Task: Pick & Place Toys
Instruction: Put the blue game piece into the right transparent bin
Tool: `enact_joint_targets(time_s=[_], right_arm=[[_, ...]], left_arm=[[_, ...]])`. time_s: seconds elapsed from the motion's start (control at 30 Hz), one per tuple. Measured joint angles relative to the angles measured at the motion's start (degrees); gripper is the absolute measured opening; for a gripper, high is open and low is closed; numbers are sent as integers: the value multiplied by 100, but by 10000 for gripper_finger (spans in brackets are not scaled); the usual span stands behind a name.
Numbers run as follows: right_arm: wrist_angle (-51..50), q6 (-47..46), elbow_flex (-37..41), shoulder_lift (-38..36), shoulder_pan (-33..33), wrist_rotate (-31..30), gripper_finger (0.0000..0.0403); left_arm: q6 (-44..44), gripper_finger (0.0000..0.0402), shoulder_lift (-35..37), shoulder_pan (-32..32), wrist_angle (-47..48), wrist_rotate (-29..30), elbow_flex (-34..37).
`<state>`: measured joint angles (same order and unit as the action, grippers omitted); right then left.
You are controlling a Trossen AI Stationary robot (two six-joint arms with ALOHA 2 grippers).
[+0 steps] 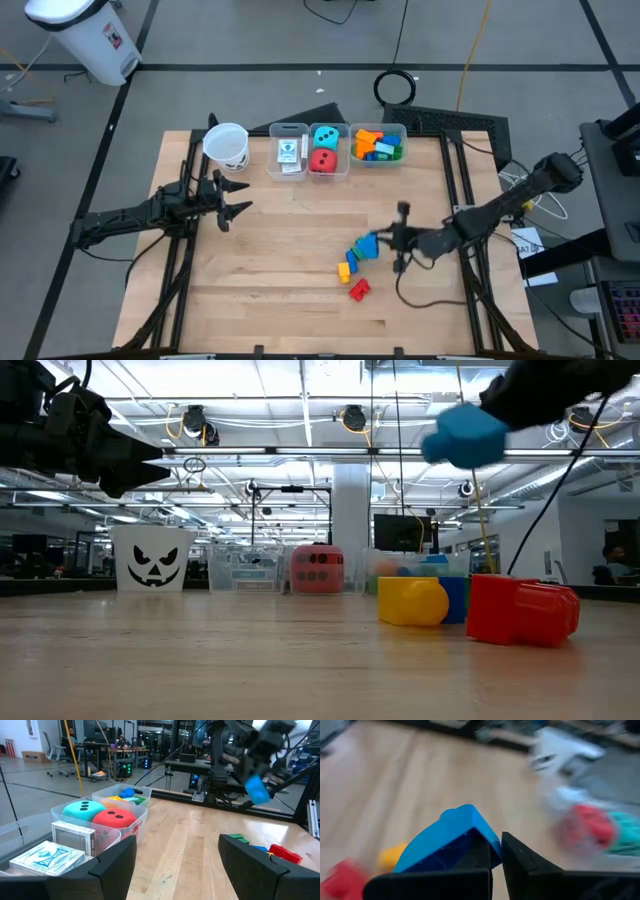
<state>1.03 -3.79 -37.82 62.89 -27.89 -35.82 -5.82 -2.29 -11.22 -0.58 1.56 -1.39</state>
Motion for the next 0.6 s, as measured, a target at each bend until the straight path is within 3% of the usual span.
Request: enact_joint_targets(time_s=[0.17,0.37,0.47,0.6], right_arm=[[287,510,0,-460,758,-462,2],[561,954,-2,-503,2470,-371,2],[725,959,14,-357,3618,341,2],[1745,914,217,65,5122,1663,3]], left_arm=[[0,287,0,0,0,1,0],[0,287,0,0,0,1,0],[0,287,1,0,0,-1,0],[0,287,1,0,0,1,0]])
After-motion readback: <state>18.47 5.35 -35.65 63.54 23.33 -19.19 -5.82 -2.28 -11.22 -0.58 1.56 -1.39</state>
